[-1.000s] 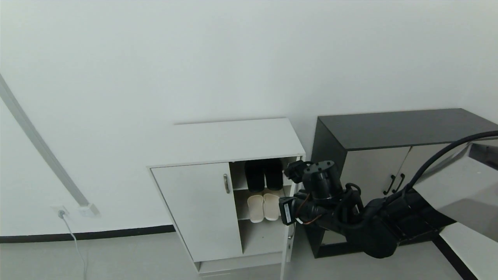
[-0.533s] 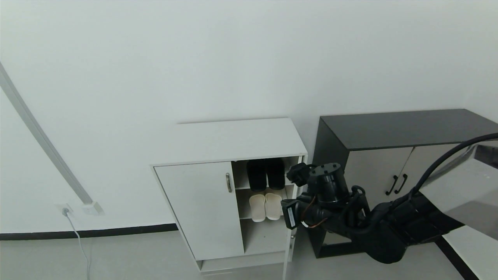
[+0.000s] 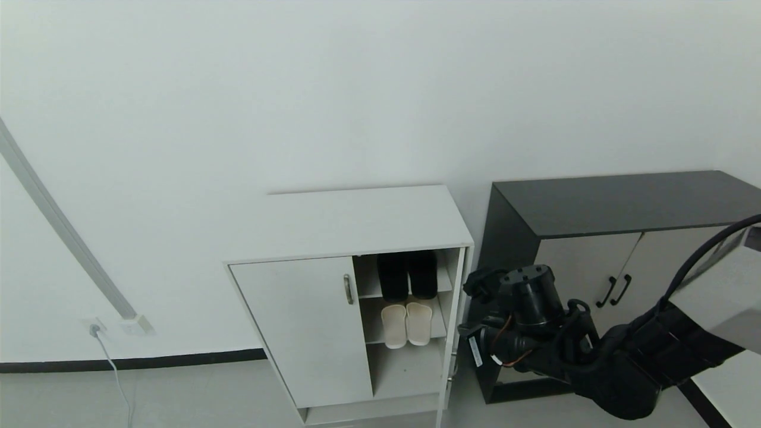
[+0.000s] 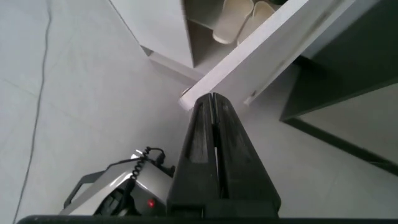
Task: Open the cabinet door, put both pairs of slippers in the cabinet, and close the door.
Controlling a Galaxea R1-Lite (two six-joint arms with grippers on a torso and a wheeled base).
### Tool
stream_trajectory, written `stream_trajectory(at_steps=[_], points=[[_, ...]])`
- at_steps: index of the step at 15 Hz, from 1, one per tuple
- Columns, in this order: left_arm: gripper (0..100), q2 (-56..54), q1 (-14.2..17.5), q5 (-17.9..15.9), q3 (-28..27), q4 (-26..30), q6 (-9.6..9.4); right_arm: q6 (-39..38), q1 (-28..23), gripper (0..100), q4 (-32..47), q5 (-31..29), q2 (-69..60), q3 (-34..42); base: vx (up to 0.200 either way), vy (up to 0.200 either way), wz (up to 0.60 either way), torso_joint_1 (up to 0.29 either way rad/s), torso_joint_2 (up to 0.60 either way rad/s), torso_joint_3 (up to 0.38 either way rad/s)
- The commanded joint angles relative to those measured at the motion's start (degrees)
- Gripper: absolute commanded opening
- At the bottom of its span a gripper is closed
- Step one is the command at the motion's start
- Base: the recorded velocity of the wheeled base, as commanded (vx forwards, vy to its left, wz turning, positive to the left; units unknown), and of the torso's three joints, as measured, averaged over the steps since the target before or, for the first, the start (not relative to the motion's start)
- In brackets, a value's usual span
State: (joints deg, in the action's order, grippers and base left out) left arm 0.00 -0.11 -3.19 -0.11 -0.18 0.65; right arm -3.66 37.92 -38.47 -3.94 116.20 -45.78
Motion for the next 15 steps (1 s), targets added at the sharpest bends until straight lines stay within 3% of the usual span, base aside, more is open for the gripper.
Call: stream_trajectory(at_steps=[1,9,15], points=[[0,0.0,0.02,0.03,0.02,0.01,0.14,0.58,-0.48,0,-0.55,-0.02,-0.19,1.48,0.2,0.0,0.0,0.022,0.01,0.002],[0,0.0,0.02,0.03,0.02,0.01,0.14,2.69,-0.84,0,-2.84,0.07,3.51,1.65,0.0,0.0,0.0,0.0,0.0,0.0],[0,0.0,-0.07,0.03,0.02,0.01,0.14,2.69,-1.89,0,-3.89,-0.11,9.31,-4.76,0.0,0.0,0.0,0.0,0.0,0.0]])
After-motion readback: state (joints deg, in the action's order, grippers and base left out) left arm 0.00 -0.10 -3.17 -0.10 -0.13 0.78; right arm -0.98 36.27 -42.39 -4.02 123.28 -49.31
